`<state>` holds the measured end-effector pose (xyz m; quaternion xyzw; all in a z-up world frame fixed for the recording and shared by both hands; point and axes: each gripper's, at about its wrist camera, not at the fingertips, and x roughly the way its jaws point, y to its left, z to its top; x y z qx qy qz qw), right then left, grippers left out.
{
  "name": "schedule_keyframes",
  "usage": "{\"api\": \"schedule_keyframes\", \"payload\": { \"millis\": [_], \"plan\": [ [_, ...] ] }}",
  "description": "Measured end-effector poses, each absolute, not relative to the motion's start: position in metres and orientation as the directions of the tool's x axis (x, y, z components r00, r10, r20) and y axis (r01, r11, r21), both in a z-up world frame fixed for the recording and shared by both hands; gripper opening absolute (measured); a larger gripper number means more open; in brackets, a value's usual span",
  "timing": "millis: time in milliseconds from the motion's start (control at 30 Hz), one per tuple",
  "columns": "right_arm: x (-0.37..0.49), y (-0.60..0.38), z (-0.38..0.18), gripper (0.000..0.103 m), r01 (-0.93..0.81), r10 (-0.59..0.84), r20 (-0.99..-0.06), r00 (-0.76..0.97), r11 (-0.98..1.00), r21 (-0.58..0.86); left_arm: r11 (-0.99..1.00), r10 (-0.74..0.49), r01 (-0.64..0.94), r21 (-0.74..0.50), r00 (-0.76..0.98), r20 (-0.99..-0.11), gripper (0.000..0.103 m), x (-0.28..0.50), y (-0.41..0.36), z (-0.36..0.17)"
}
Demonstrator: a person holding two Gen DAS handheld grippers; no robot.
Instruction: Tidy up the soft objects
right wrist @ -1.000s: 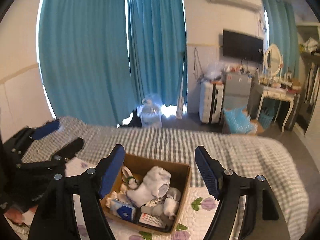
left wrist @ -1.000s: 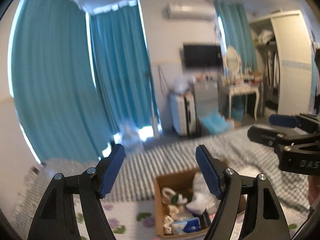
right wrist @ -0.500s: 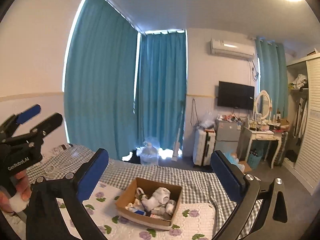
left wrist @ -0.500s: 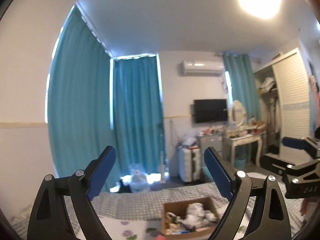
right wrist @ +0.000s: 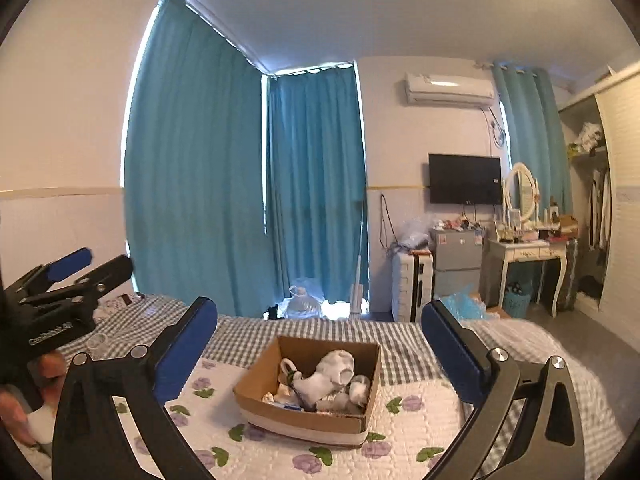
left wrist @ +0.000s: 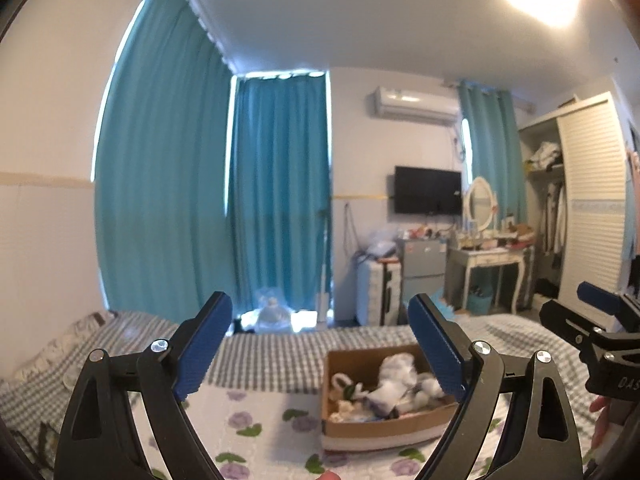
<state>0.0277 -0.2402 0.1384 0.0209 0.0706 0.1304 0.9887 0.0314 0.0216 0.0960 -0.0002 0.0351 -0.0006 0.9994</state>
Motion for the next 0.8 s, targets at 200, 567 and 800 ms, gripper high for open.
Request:
{"api": "schedule_keyframes", "payload": {
  "millis": [200, 567, 800],
  "plan": [
    [0.068, -0.236, 0.083, 0.103, -0.23, 0.236, -0.214, 0.948, 0.972, 0.049, 0.999, 0.022, -0.017, 0.039, 0.99, -0.136, 0.091, 0.05, 0.019, 0.043],
    [0.088, -0.234, 0.045, 0.103, -0.195, 0.202, -0.286, 0.937, 0.979, 0.052, 1.0, -0.022, 0.026, 0.014, 0.97, -0.241, 0.091, 0.061, 0.018, 0.016],
    [0.083, -0.234, 0.044, 0.103, -0.177, 0.18, -0.267, 0.947, 0.984, 0.033, 0.999, -0.034, 0.039, 0.018, 0.969, -0.243, 0.091, 0.061, 0.013, 0.009]
  ]
}}
